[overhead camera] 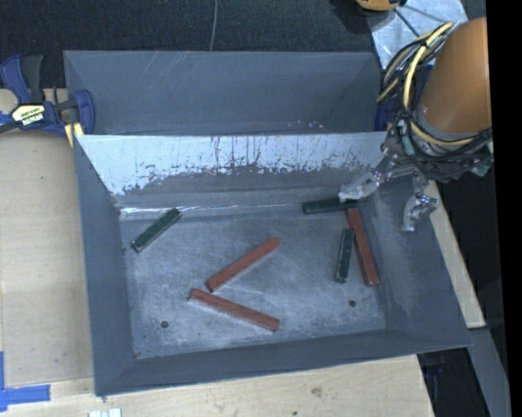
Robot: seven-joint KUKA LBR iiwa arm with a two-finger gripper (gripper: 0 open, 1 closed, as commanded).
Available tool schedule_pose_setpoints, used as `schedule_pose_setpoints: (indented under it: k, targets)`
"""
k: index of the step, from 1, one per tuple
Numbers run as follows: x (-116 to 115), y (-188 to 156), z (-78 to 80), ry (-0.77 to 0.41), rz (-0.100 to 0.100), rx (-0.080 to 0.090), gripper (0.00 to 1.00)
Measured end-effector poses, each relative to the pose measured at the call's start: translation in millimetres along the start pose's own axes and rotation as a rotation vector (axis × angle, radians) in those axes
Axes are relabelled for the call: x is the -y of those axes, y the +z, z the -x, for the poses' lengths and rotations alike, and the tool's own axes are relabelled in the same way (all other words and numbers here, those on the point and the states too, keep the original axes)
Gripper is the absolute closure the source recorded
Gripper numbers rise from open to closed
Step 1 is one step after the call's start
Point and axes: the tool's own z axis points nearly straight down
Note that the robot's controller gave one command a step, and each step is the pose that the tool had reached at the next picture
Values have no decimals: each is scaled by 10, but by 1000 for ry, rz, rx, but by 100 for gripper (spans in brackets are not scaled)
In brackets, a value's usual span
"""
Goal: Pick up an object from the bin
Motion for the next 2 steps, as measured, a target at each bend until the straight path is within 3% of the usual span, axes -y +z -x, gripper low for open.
schedule_pose_setpoints:
  k: [1, 2]
  targets:
    - [-58, 608, 77, -63, 4, -1, 0]
    - [-79, 753, 80, -141, 6, -1, 0]
